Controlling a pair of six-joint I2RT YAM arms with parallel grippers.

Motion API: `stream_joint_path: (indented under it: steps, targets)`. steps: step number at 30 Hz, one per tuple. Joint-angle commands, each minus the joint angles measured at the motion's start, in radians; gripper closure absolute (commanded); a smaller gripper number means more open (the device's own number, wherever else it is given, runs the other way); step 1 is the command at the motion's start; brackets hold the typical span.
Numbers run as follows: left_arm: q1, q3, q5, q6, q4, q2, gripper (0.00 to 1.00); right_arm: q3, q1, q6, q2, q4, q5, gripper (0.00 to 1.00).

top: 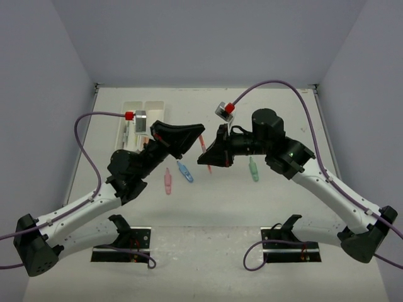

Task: Sort the stationery into containers
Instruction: Close the pen cap on the pen, then place the pen in the storage box.

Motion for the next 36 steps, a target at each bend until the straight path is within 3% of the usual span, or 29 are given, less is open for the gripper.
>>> stream_joint_path:
  steps: [1,3,4,6,9,10,11,13,15,16,18,20,23,25,31,36]
  targets:
    - [-0.115,-0.099,0.182,0.005,-0.303,-0.011,1.0,0.182,-0.074,0.011,0.012,0.275,0.157,1.0]
    - [-0.113,-0.02,0.056,0.068,-0.471,-0.028,1.0,0.139,-0.074,0.009,0.008,0.277,0.117,1.0]
    - [-0.112,0.064,-0.022,0.095,-0.552,-0.019,1.0,0.09,-0.073,0.009,0.004,0.281,0.103,0.9]
    - [-0.086,0.243,-0.219,0.19,-0.779,0.028,1.0,-0.041,-0.073,0.011,-0.025,0.31,0.086,0.54]
    - [0.003,0.393,-0.312,0.242,-0.944,0.108,1.0,-0.175,-0.073,0.017,-0.078,0.352,0.117,0.27]
    - [0.046,0.461,-0.35,0.267,-0.996,0.132,1.0,-0.224,-0.074,0.012,-0.106,0.342,0.141,0.11]
    - [0.079,0.514,-0.384,0.291,-1.037,0.173,1.0,-0.263,-0.074,0.003,-0.13,0.324,0.165,0.03]
    - [0.116,0.646,-0.499,0.355,-1.134,0.245,1.0,-0.296,-0.074,-0.039,-0.2,0.236,0.28,0.01]
    - [0.15,0.743,-0.717,0.469,-1.201,0.346,1.0,-0.344,-0.075,-0.047,-0.289,0.143,0.439,0.01]
    - [0.176,0.768,-0.824,0.504,-1.215,0.398,1.0,-0.373,-0.076,-0.044,-0.318,0.113,0.489,0.01]
    - [0.229,0.771,-0.894,0.61,-1.177,0.465,1.0,-0.406,-0.077,-0.038,-0.384,0.089,0.598,0.01]
    - [0.38,0.783,-0.861,0.769,-1.079,0.56,1.0,-0.447,-0.084,-0.041,-0.461,0.076,0.692,0.01]
    - [0.558,0.826,-0.728,0.758,-1.031,0.649,1.0,-0.473,-0.088,-0.044,-0.504,0.076,0.71,0.01]
    - [0.618,0.795,-0.687,0.766,-0.947,0.677,1.0,-0.482,-0.088,-0.038,-0.501,0.082,0.715,0.01]
    - [0.676,0.659,-0.637,0.83,-0.728,0.766,1.0,-0.494,-0.089,-0.038,-0.491,0.089,0.695,0.01]
    - [0.699,0.638,-0.643,0.839,-0.703,0.873,1.0,-0.51,-0.09,-0.044,-0.533,0.09,0.692,0.01]
